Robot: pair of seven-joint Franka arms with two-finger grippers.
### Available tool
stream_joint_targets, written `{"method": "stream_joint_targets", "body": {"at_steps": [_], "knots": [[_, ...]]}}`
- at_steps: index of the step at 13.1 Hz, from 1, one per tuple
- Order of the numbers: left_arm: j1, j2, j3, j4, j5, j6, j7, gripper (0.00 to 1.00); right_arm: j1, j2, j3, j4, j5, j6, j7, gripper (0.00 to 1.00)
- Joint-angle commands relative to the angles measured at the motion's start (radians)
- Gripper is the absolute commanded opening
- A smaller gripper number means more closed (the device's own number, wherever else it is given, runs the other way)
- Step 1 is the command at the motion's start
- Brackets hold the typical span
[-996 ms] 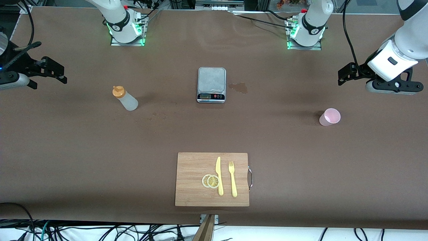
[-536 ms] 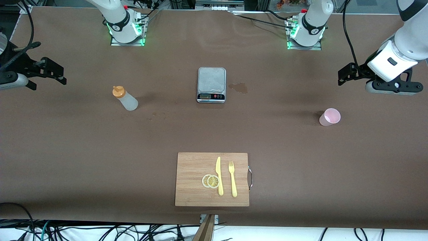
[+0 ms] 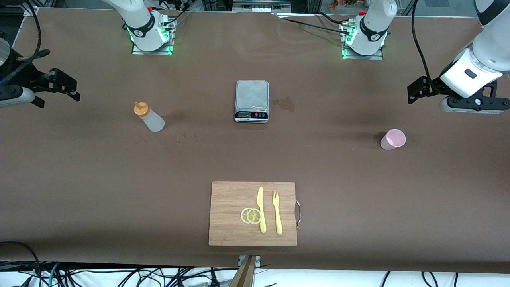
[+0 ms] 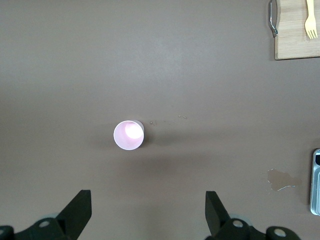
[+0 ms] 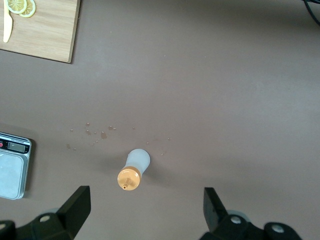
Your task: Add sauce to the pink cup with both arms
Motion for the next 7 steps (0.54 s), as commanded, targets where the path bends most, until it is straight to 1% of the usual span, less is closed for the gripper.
{"method": "stream_joint_targets", "body": {"at_steps": [1,7], "knots": [[-0.007,0.018,-0.002,0.034,0.011,-0.022,-0.001,1.00,-0.002,0.006,0.003,0.022,0.004,-0.004,-0.010,1.00],[-0.008,0.018,-0.002,0.037,-0.002,-0.019,-0.001,1.00,-0.003,0.012,0.001,0.023,-0.001,-0.001,-0.010,1.00]]}}
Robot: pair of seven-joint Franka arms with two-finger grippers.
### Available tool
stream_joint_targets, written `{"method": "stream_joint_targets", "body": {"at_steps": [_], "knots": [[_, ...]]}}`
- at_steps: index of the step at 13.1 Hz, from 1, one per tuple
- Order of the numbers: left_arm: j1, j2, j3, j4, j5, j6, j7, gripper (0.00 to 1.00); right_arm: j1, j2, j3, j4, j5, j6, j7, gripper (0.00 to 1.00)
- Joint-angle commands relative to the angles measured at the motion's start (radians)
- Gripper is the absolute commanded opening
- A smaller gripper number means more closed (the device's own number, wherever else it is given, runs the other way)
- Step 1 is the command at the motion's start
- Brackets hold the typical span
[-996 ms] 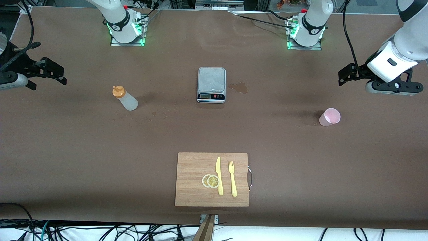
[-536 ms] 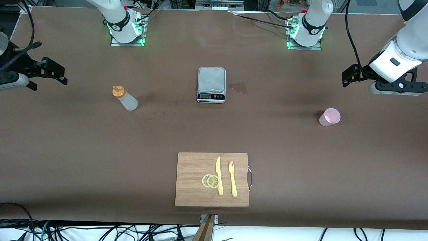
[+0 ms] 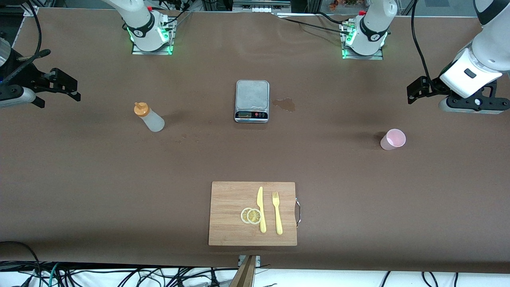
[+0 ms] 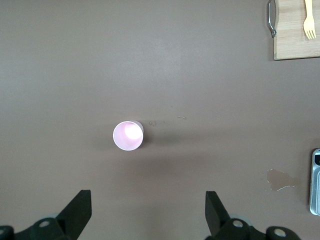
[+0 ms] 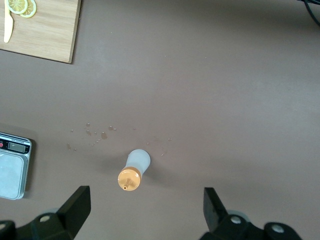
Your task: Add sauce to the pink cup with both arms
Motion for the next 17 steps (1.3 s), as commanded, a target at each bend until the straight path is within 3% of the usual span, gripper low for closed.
{"method": "stream_joint_targets", "body": {"at_steps": [1,17], "knots": [[-0.002,0.017,0.002,0.034,-0.026,-0.019,-0.001,1.00,-0.005,0.012,0.001,0.023,0.001,-0.003,-0.010,1.00],[0.001,0.017,0.002,0.034,-0.040,-0.022,-0.001,1.00,-0.002,0.012,0.001,0.022,0.005,-0.004,0.005,1.00]]}}
